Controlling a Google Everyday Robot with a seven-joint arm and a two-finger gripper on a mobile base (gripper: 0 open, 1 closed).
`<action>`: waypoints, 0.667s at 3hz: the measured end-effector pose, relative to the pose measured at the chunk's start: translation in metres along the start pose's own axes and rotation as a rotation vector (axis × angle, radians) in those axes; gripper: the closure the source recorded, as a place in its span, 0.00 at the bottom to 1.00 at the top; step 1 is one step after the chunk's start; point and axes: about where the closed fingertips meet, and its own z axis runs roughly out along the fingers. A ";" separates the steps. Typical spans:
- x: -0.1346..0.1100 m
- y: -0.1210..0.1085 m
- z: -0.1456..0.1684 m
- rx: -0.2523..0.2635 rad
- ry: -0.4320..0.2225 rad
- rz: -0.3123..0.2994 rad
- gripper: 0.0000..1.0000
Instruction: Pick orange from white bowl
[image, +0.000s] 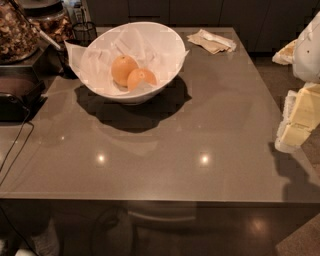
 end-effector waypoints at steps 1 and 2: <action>0.000 0.000 0.000 0.000 0.000 0.000 0.00; -0.001 -0.002 -0.003 0.005 -0.029 0.014 0.00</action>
Offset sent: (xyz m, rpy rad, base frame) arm 0.0021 -0.0017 0.0017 0.0687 -0.0002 -0.0147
